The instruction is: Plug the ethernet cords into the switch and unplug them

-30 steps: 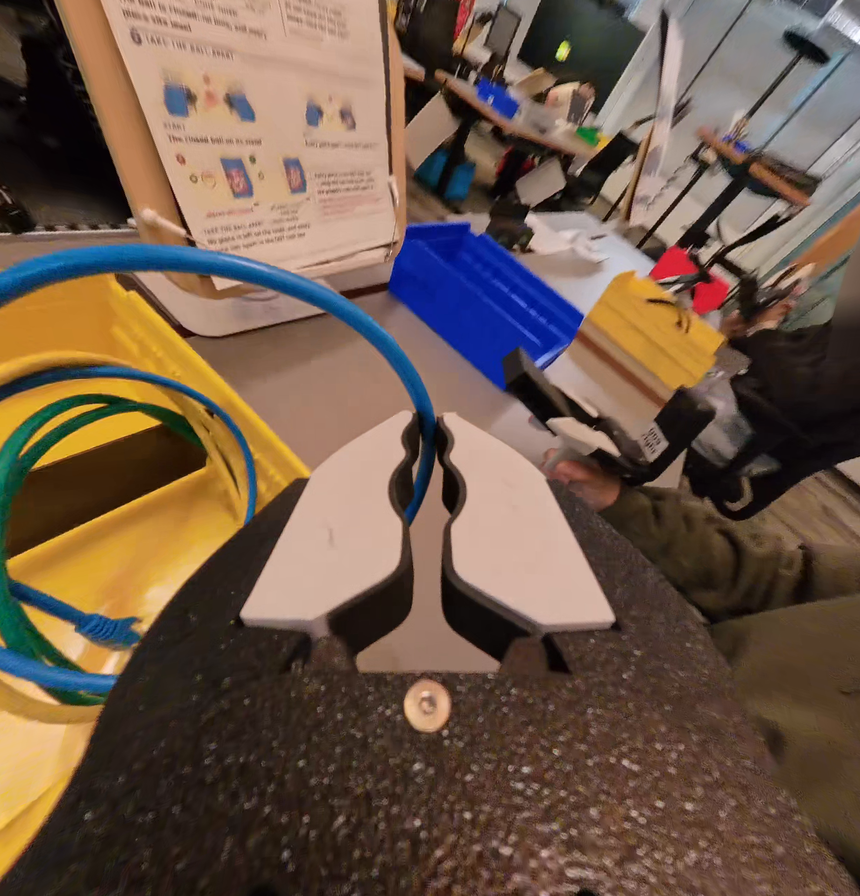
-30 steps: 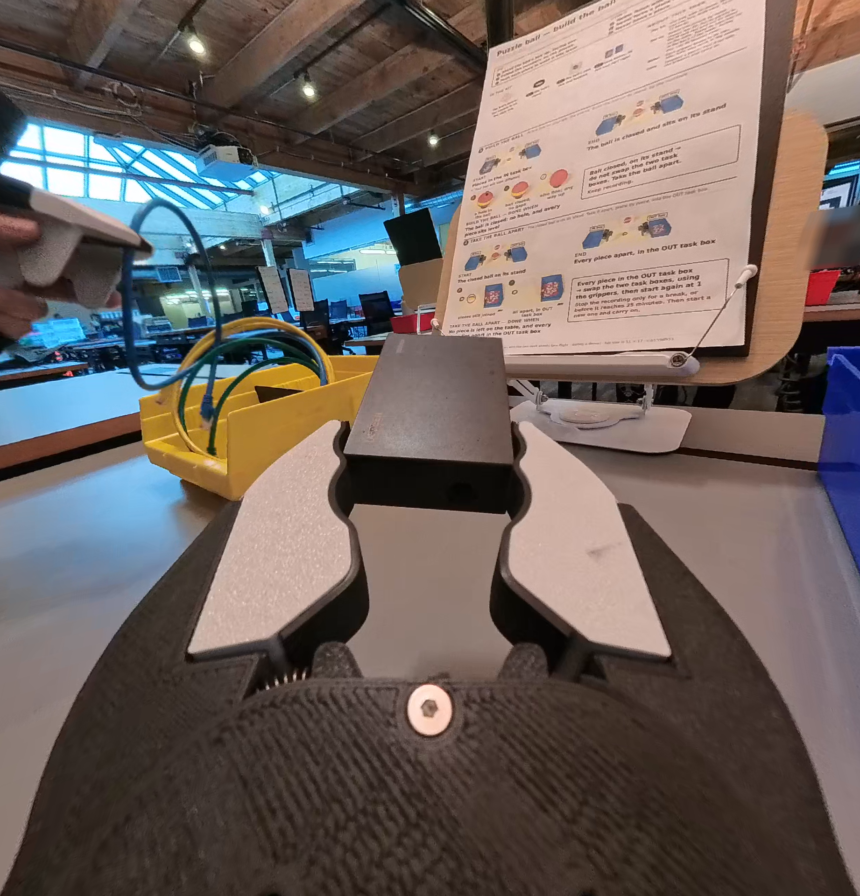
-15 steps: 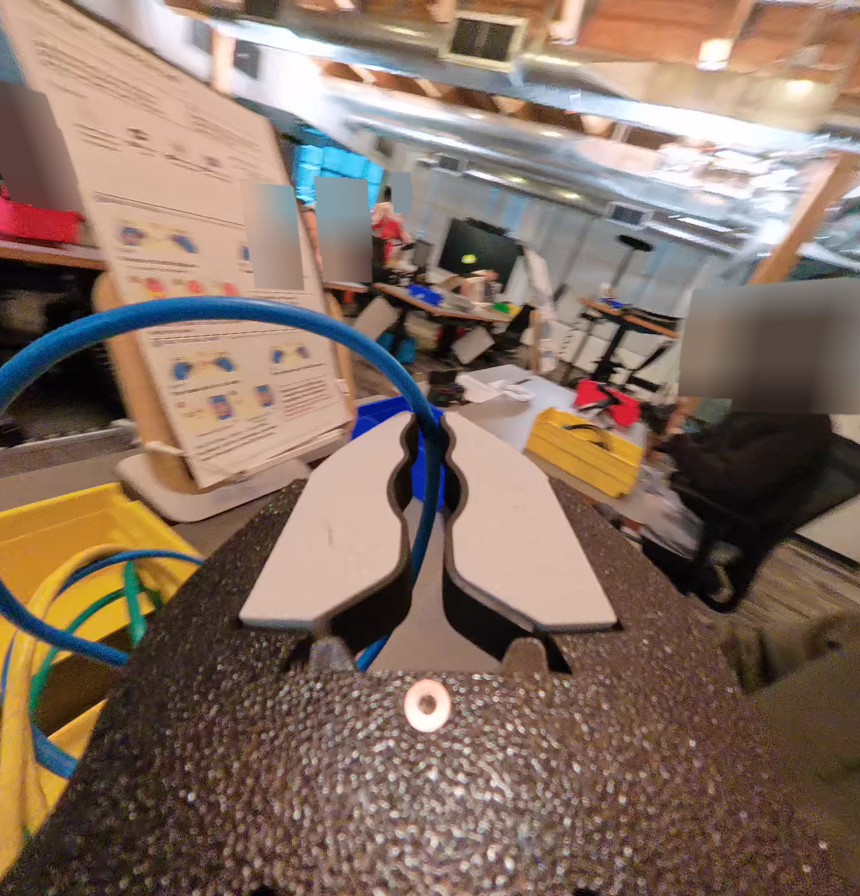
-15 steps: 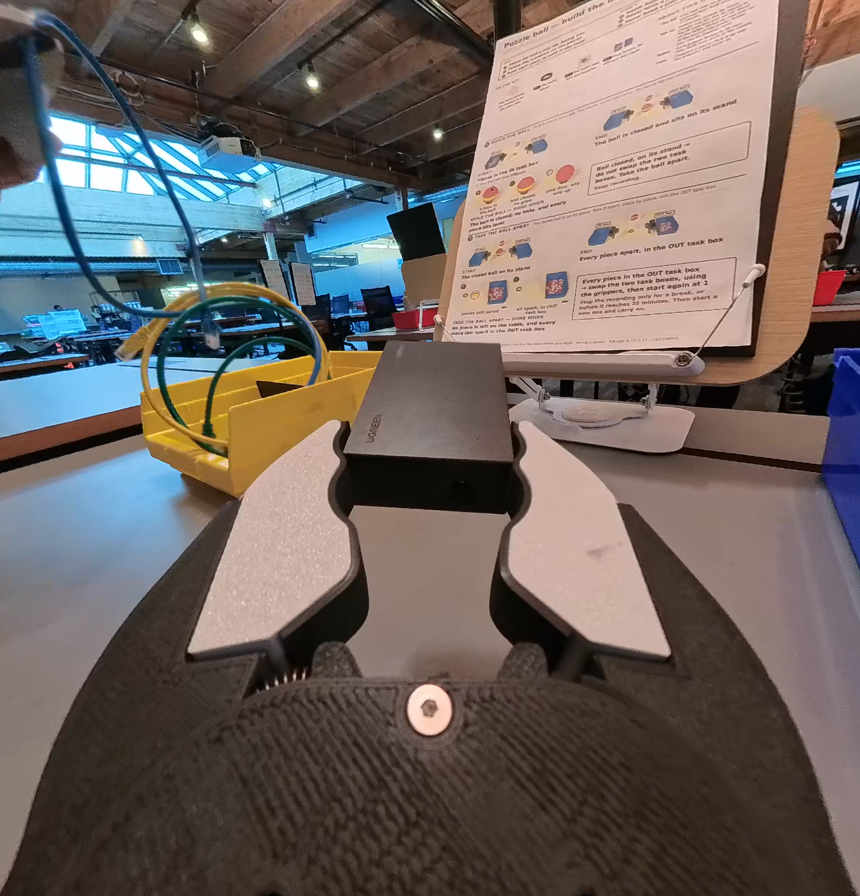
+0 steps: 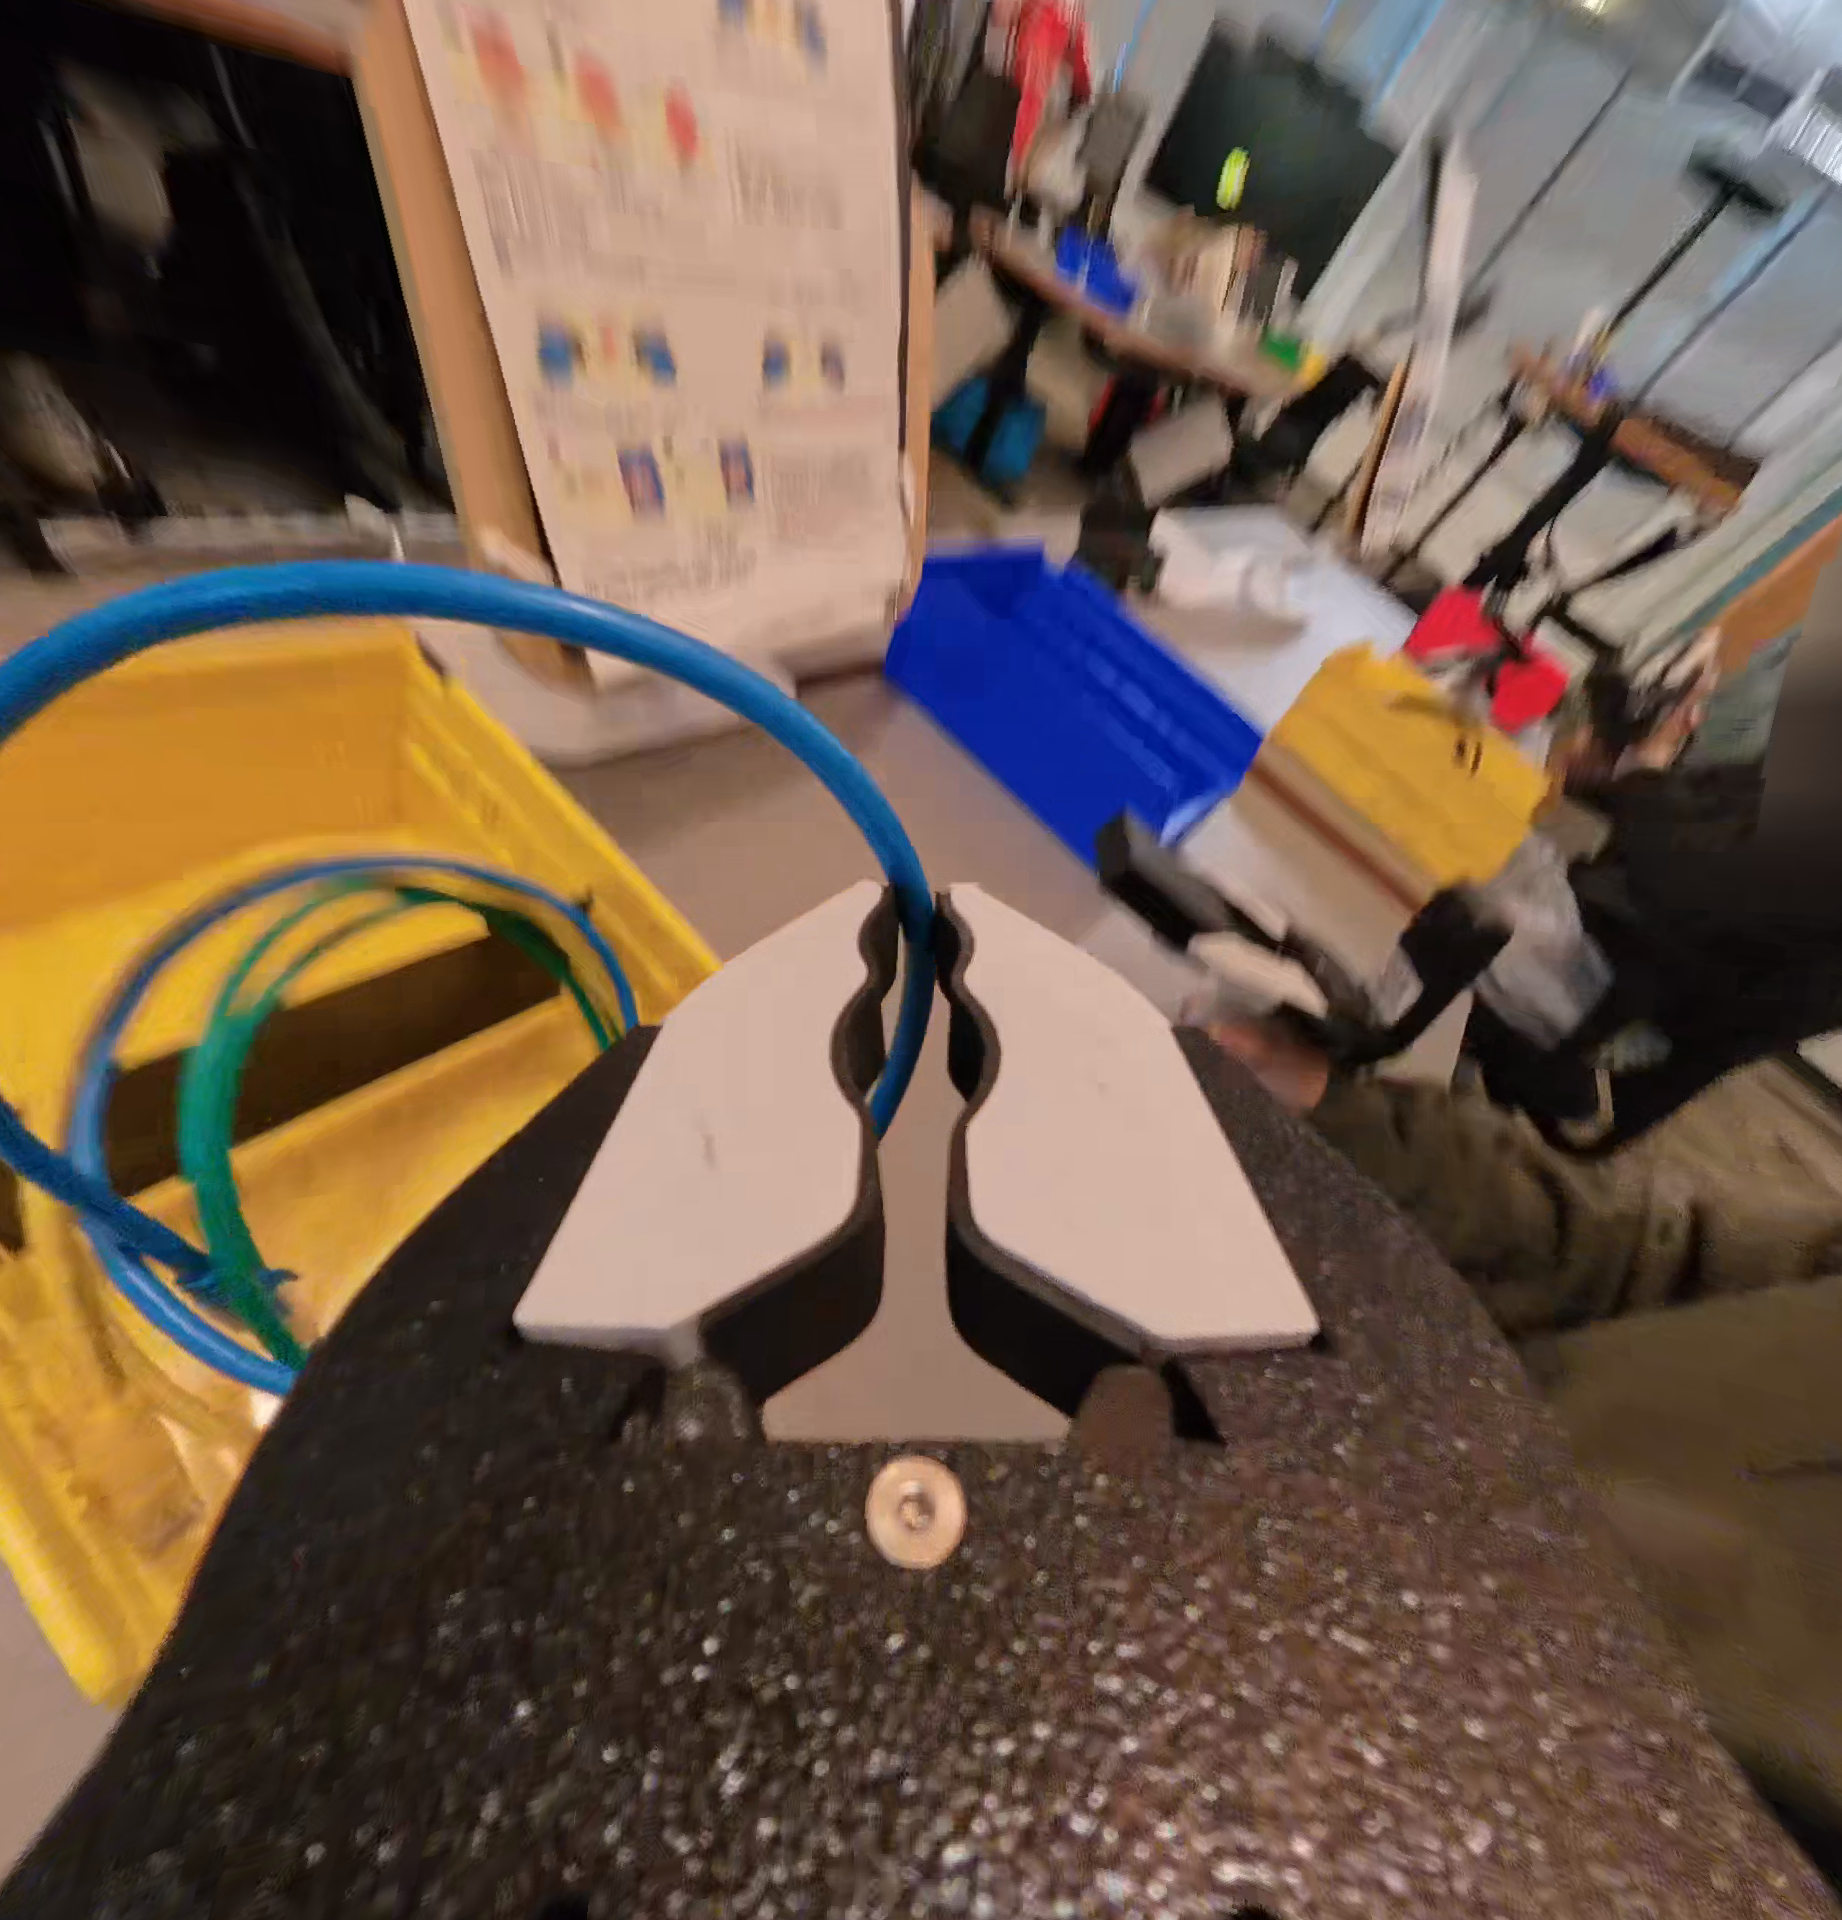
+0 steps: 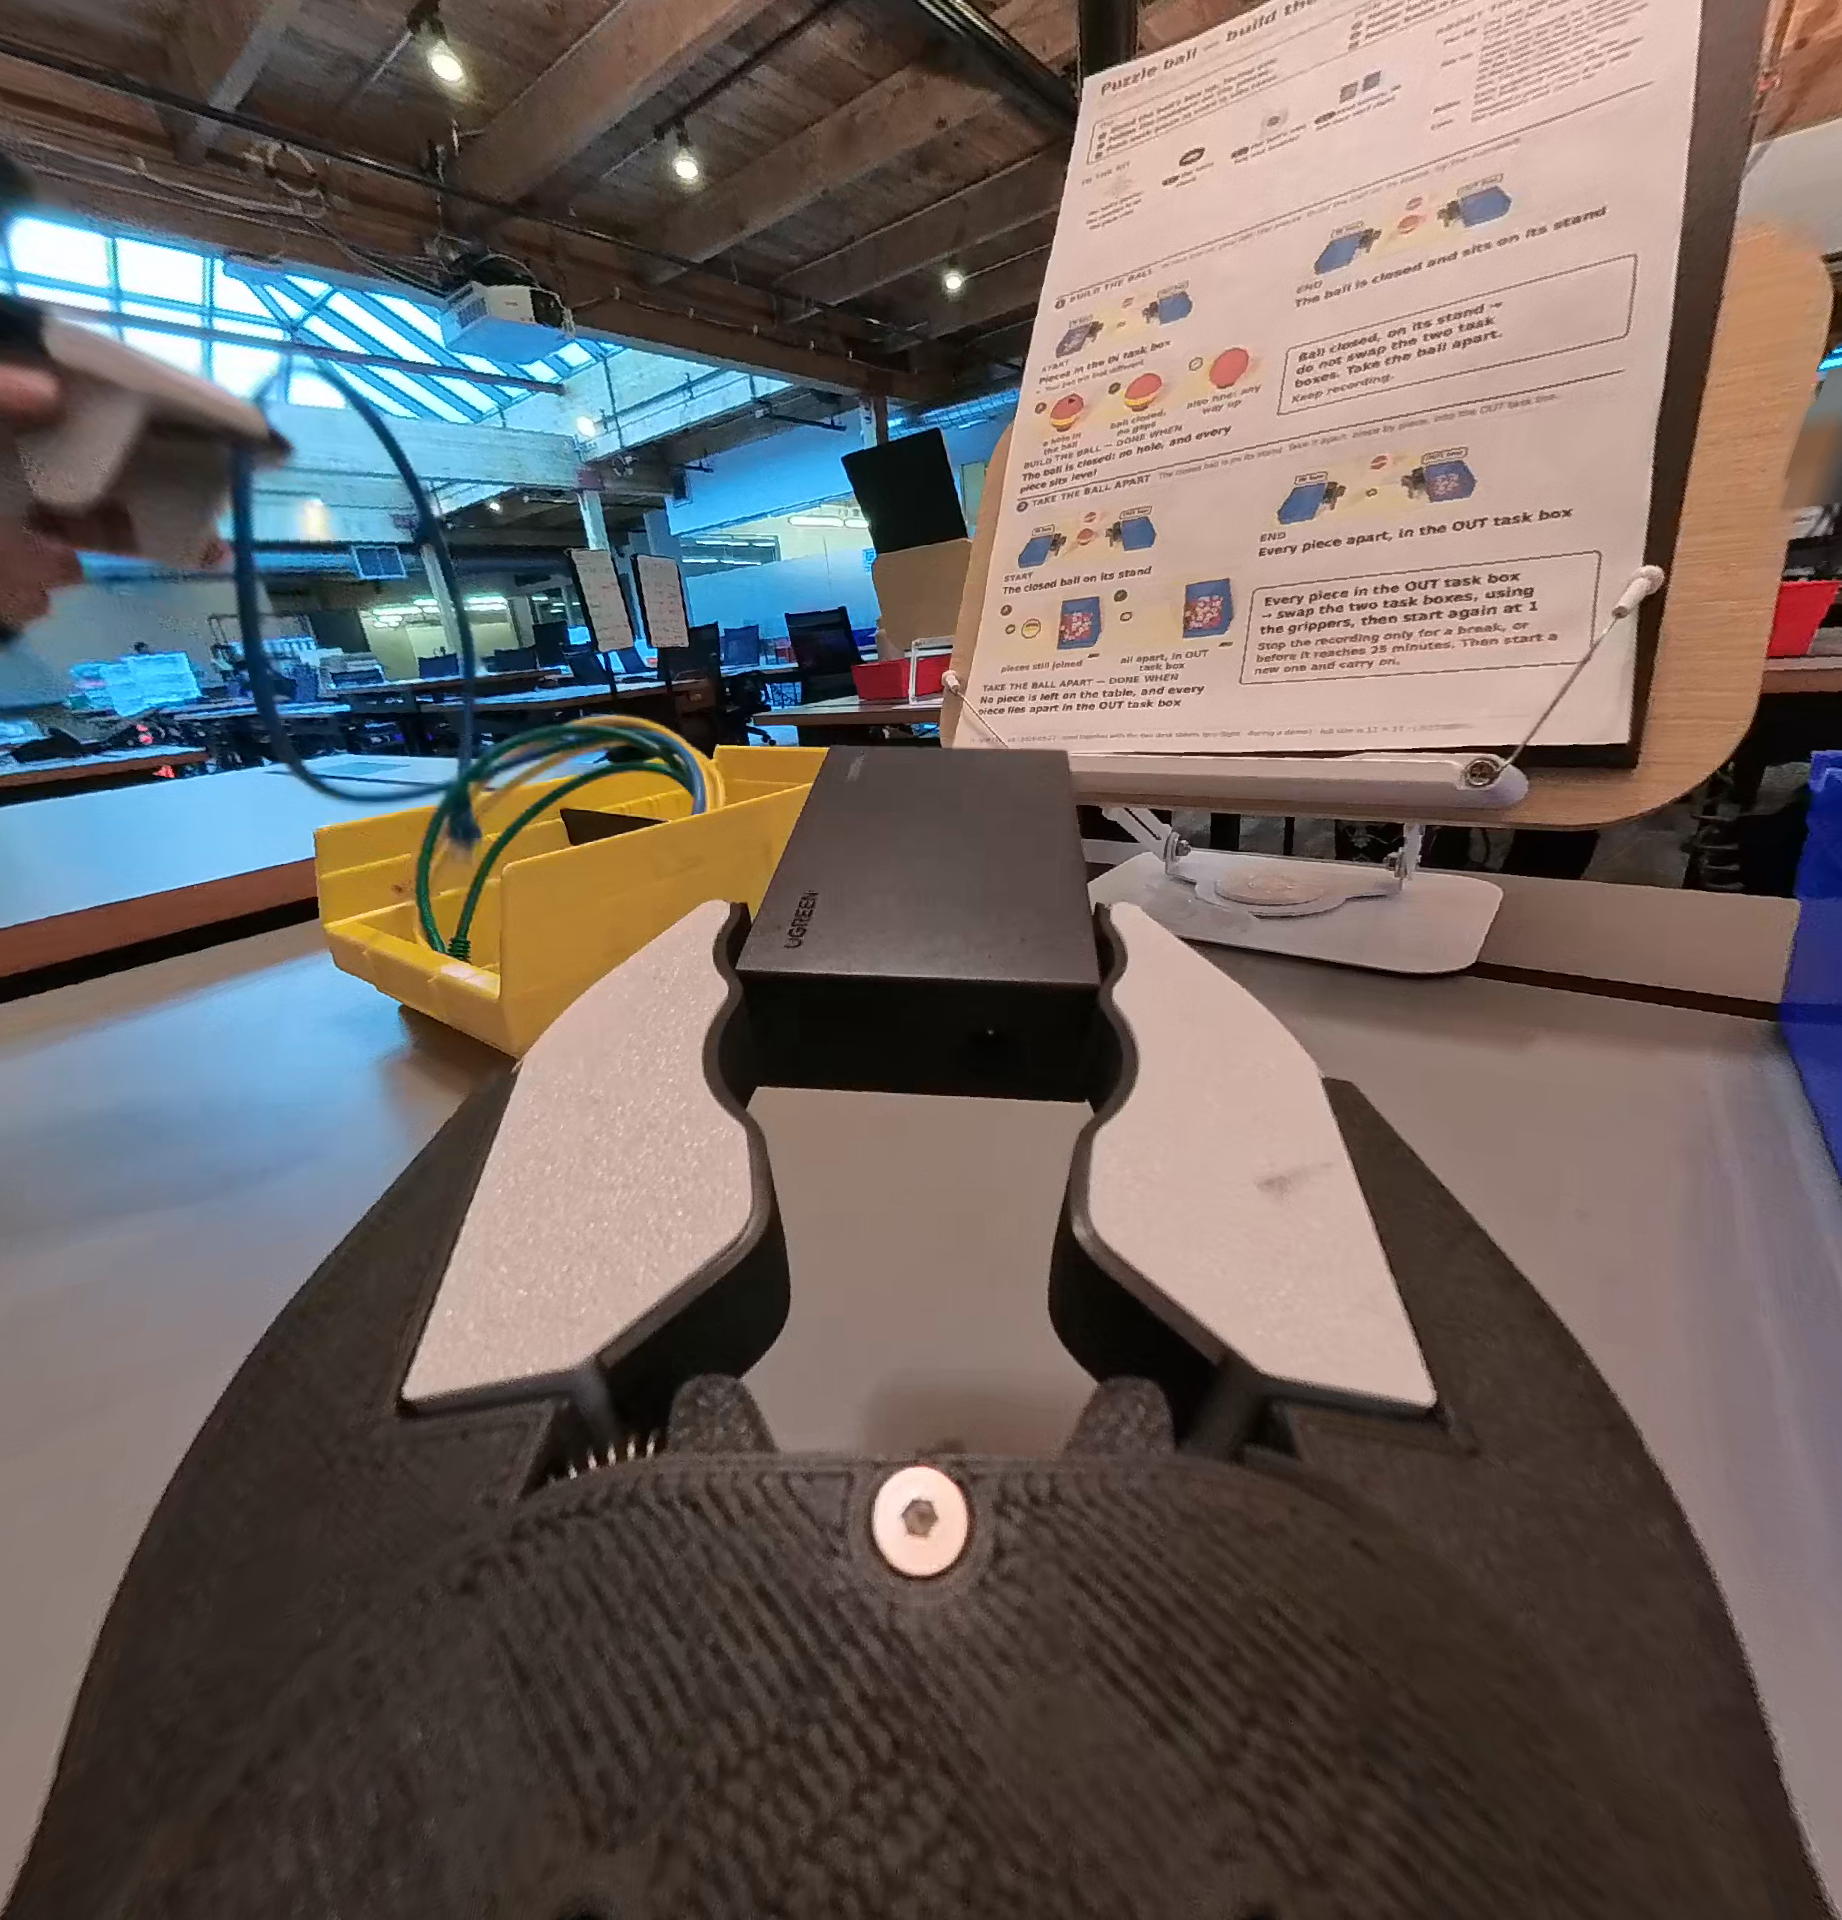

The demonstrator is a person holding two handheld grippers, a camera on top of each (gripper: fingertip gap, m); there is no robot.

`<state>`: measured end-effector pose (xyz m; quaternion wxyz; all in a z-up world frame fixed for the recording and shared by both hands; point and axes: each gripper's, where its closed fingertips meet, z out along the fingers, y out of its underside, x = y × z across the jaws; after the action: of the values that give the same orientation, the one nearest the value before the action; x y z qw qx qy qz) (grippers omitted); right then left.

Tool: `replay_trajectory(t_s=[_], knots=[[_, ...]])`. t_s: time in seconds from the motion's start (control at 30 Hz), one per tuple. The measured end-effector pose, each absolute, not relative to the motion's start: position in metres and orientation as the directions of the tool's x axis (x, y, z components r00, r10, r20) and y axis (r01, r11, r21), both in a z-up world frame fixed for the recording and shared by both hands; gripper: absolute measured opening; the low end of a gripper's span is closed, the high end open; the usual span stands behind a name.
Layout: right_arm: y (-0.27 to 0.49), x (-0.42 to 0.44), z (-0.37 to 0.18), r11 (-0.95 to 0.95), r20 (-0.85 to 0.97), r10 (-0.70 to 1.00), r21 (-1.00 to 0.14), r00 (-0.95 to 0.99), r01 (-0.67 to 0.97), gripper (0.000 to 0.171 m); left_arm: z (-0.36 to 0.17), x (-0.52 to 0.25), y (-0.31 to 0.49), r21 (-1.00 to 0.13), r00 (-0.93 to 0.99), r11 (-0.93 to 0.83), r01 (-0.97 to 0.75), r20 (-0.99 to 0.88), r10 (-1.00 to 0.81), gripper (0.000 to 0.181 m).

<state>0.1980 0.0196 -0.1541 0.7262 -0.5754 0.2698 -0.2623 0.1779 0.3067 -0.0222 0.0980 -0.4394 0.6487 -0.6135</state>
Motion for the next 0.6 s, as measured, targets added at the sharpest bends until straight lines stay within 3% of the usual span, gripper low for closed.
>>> replay_trajectory(t_s=[0.1,0.23,0.47,0.6], knots=[[0.021,0.198,-0.154,0.189,-0.078,-0.693,-0.979,0.717,0.075,0.062,0.036,0.179,0.328,-0.930,-0.567,-0.250,-0.268,0.362,-0.740,0.006],[0.022,0.197,-0.155,0.184,-0.073,-0.693,-0.980,0.717,0.078,0.062,0.095,0.170,0.338,-0.965,-0.555,-0.256,-0.056,0.244,-0.795,0.006],[0.019,0.199,-0.154,0.198,-0.087,-0.696,-0.977,0.713,0.074,0.062,0.126,0.129,0.275,-0.979,-0.711,-0.177,-0.105,0.198,-0.675,0.005],[0.004,0.207,-0.152,0.274,-0.172,-0.704,-0.961,0.689,0.040,0.062,0.081,0.094,0.220,-0.971,-0.810,0.038,-0.238,0.177,-0.559,0.005]])
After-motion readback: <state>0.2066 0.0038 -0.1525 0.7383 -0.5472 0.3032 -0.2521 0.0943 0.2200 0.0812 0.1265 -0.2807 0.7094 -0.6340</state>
